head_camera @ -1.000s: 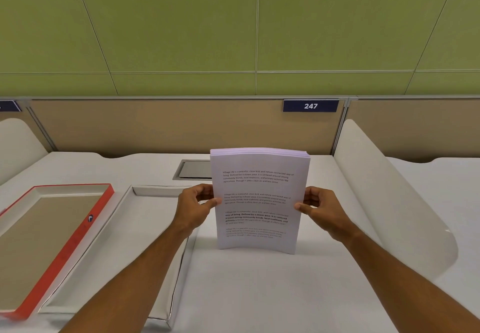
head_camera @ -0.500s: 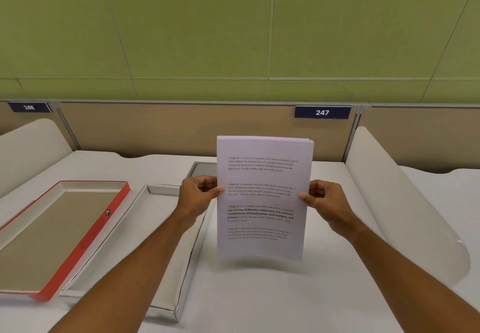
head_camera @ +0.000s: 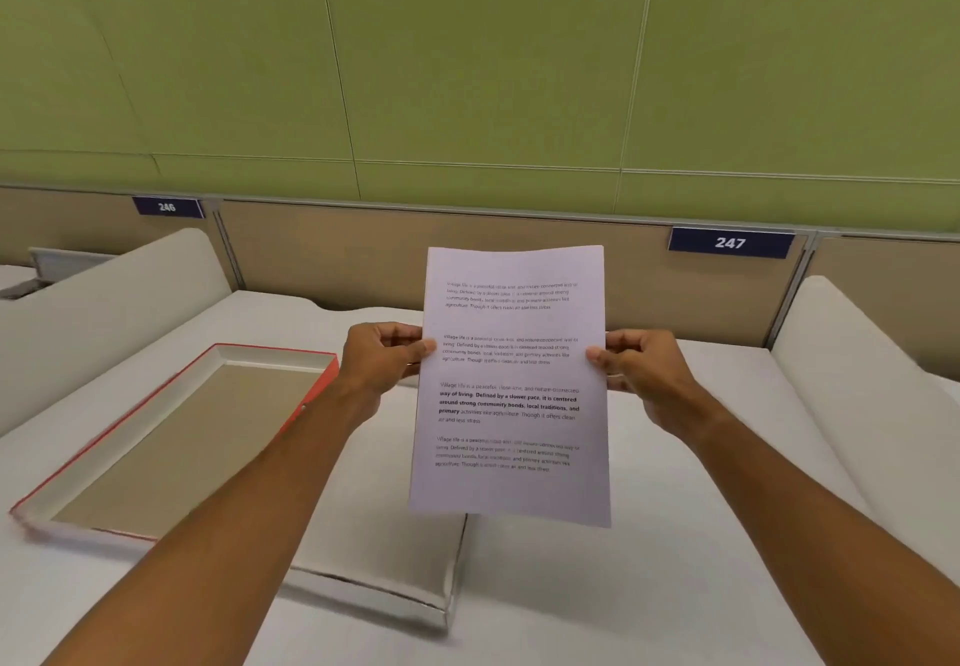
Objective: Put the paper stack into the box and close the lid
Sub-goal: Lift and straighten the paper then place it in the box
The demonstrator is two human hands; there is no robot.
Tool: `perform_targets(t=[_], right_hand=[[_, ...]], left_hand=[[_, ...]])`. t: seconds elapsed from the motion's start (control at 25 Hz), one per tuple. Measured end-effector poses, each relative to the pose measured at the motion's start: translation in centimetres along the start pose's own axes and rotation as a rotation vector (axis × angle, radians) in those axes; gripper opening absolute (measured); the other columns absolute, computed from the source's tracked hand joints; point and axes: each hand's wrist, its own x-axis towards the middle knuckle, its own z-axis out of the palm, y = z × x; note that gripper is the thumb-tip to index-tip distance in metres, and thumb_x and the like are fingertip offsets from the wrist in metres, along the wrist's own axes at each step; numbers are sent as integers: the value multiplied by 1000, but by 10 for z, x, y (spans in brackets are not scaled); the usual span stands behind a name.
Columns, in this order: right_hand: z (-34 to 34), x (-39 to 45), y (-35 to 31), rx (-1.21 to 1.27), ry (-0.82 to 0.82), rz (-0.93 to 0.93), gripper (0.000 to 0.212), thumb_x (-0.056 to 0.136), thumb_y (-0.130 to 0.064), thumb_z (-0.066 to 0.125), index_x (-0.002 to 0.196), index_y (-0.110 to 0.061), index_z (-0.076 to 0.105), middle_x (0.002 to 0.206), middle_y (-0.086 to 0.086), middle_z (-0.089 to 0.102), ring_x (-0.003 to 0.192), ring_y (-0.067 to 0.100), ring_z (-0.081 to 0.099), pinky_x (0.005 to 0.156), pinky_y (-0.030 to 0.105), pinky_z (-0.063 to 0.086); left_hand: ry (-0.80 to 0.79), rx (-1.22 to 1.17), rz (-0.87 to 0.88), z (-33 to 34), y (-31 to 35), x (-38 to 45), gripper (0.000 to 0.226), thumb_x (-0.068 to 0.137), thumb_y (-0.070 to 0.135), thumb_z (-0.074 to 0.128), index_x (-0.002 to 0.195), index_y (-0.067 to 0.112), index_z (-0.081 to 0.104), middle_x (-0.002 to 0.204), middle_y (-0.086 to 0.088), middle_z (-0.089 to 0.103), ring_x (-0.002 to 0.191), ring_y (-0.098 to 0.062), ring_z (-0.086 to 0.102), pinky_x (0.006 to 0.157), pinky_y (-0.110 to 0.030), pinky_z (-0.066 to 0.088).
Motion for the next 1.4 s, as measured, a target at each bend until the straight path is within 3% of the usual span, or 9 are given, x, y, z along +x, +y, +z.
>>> perform_targets(t=[0.2, 0.36, 0.44, 0.6, 0.76, 1.04, 1.16, 1.28, 1.4], right_hand=[[77, 14, 24, -30, 75, 153, 6, 83, -4, 72, 81, 0, 76, 83, 10, 79, 67, 21, 76, 54, 27, 58], [131, 22, 48, -67, 175, 315, 46, 81, -1, 74, 40, -13, 57, 61, 4, 73, 56, 19, 74, 52, 28, 59], [152, 26, 62, -81, 245, 396, 38, 79, 3, 74, 49, -6, 53, 58, 7, 72, 52, 19, 73, 46, 25, 56], [180, 30, 86, -133, 298, 522, 11, 78, 4, 71, 73, 4, 61, 85, 20, 74, 67, 28, 75, 54, 34, 62], [194, 34, 105, -237, 342, 587, 11, 77, 1, 69, 85, 4, 62, 88, 20, 73, 73, 33, 74, 65, 46, 64], [212, 40, 121, -367, 341, 621, 13, 81, -7, 67, 89, 0, 59, 87, 14, 70, 77, 34, 72, 68, 41, 63], [216, 43, 125, -447, 346, 619, 16, 82, -11, 68, 78, -9, 53, 78, 6, 66, 69, 27, 68, 62, 35, 61], [219, 47, 129, -566, 346, 599, 24, 83, -16, 69, 71, -15, 48, 70, 0, 59, 60, 20, 62, 56, 29, 57], [221, 50, 130, -684, 322, 581, 28, 84, -17, 68, 67, -17, 46, 66, -3, 55, 56, 16, 58, 53, 26, 52]], left_hand=[[-21, 55, -132, -60, -20, 39, 17, 73, 0, 79, 84, -2, 67, 87, -14, 73, 68, -20, 73, 52, -24, 58], [-48, 136, -259, -97, -48, 69, 18, 73, -1, 79, 85, -6, 66, 86, -16, 74, 65, -21, 74, 51, -26, 58], [-60, 180, -327, -107, -62, 80, 21, 73, -2, 79, 88, -8, 65, 84, -16, 74, 63, -21, 74, 50, -27, 58], [-49, 256, -445, -114, -88, 92, 14, 71, -6, 79, 78, -5, 67, 83, -19, 74, 61, -25, 73, 47, -29, 58], [-75, 304, -506, -114, -110, 97, 18, 72, -7, 78, 84, -9, 64, 87, -22, 73, 67, -31, 74, 56, -40, 62], [-101, 443, -504, -116, -129, 104, 24, 72, 1, 80, 87, -6, 62, 95, -19, 73, 79, -33, 73, 67, -45, 62], [-90, 606, -457, -114, -133, 103, 25, 72, 12, 83, 80, 0, 62, 92, -15, 73, 64, -24, 68, 52, -33, 57], [-113, 741, -397, -111, -138, 105, 26, 73, 16, 82, 74, 4, 59, 86, -13, 71, 69, -26, 69, 63, -36, 60], [-147, 883, -347, -108, -141, 107, 26, 76, 16, 78, 69, 9, 53, 87, -11, 70, 58, -17, 61, 51, -27, 51]])
